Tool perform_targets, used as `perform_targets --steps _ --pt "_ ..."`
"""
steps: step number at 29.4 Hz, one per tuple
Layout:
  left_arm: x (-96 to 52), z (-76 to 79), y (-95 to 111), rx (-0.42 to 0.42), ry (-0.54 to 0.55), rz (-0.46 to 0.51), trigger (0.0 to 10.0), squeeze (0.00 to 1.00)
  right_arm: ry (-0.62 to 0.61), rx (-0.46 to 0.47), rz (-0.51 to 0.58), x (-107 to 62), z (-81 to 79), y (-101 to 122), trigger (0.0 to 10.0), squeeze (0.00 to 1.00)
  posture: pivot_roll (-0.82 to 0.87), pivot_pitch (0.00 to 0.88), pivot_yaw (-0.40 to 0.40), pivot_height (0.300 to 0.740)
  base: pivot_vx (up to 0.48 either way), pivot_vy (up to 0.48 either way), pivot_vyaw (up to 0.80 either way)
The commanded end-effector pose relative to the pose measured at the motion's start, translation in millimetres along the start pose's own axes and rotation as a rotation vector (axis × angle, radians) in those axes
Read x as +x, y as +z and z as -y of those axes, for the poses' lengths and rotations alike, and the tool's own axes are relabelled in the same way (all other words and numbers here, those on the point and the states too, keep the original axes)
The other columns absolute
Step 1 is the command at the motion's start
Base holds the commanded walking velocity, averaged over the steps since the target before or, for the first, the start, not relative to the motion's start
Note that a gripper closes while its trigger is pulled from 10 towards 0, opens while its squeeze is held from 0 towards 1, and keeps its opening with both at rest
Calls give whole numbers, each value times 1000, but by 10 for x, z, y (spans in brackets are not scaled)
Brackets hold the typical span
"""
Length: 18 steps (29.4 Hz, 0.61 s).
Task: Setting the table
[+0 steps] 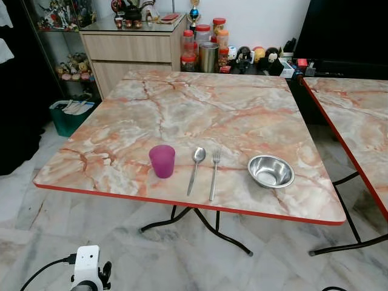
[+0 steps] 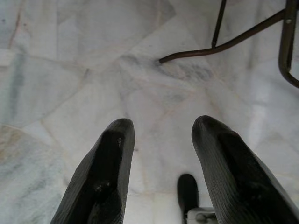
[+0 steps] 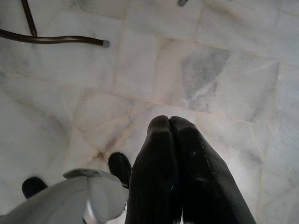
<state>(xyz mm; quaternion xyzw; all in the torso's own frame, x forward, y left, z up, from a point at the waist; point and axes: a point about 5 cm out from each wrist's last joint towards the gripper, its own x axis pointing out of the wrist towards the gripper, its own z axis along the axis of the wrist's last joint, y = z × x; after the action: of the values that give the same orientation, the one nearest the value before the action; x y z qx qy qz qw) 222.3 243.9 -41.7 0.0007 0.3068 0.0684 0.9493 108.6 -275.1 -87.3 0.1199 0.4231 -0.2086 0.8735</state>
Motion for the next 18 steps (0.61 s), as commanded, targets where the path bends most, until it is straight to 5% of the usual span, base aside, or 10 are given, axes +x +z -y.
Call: perform_targets --steps 1,8,18 --pt "-16 -4 -50 -7 2 -15 10000 0 1 3 -5 2 -31 -19 10000 0 -16 56 -14 740 0 0 0" --pt "-47 -36 -118 22 4 -39 10000 0 23 19 -4 23 -164 -33 10000 0 -14 81 -12 740 0 0 0" --pt "-60 -59 -138 27 22 -41 10000 0 -2 0 -25 -5 -77 -84 10000 0 -16 90 -18 740 0 -395 191"
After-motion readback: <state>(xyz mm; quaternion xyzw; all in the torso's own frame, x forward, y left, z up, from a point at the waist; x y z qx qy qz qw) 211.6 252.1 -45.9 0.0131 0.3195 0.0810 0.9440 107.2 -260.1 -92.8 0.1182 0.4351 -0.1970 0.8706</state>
